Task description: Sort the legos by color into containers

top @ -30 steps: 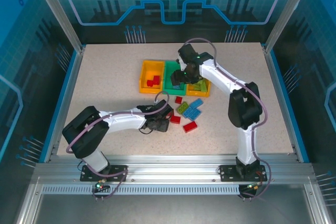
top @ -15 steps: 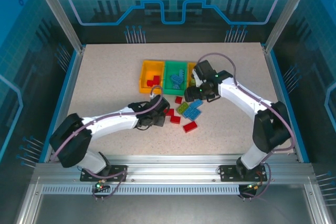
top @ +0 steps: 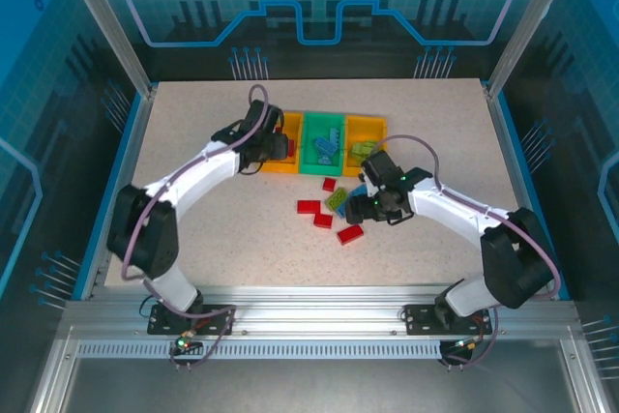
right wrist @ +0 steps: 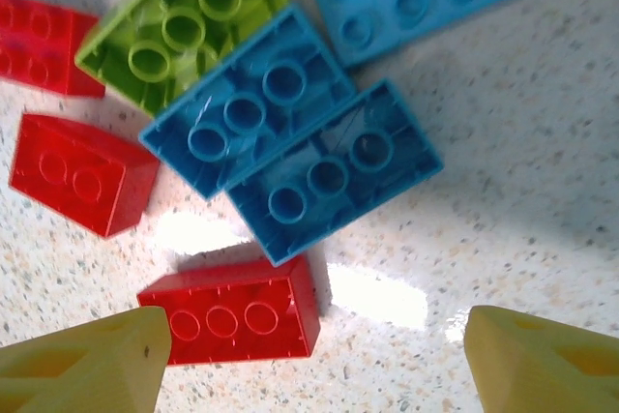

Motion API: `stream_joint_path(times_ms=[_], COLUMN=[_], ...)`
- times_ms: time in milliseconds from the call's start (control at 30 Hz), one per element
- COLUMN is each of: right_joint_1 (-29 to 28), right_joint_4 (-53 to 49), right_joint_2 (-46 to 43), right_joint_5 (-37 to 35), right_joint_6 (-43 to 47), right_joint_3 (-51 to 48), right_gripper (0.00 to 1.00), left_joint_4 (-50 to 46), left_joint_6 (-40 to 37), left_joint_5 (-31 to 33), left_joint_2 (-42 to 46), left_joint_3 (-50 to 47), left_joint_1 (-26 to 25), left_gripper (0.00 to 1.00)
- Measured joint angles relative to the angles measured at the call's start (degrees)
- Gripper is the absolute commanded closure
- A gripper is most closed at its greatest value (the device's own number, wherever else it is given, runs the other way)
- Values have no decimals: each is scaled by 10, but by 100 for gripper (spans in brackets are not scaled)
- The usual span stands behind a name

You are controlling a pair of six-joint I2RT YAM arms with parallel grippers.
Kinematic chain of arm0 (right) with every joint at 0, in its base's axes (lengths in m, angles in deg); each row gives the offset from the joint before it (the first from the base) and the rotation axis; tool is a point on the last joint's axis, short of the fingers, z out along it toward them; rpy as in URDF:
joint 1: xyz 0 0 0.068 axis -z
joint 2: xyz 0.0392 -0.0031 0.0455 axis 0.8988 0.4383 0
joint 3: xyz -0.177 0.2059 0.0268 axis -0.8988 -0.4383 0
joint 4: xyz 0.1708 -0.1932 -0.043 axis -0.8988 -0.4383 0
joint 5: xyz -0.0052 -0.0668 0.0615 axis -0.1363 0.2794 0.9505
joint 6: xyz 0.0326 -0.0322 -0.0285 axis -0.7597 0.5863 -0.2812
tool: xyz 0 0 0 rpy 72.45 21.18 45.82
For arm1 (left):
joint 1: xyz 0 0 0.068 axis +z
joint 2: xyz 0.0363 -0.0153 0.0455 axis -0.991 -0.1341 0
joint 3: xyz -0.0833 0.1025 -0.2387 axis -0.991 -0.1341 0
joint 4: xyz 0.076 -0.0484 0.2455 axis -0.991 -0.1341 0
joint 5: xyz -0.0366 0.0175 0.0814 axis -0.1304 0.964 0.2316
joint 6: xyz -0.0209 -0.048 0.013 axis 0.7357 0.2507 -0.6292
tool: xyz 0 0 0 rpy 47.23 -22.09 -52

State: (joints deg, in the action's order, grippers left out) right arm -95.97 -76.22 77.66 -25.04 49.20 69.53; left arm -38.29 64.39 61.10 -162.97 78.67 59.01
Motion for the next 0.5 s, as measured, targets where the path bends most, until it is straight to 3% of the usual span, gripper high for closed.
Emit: stream_joint_path(times_ms=[267,500], right_joint_1=[-42,-52], right_joint_4=[24,35], right_joint_2=[-27,-27], right_joint_5=[0,-9], right_joint_6=[4,20], right_joint_3=[-50,-50], right_gripper=[5,1], left_joint_4=[-7,-11], left_joint_6=[-17,1], left_joint_5=[-37,-47], left_joint_2=[-150,-175], left_joint_3=[120,139], left_joint_1=[26,38], left_gripper=[61,25])
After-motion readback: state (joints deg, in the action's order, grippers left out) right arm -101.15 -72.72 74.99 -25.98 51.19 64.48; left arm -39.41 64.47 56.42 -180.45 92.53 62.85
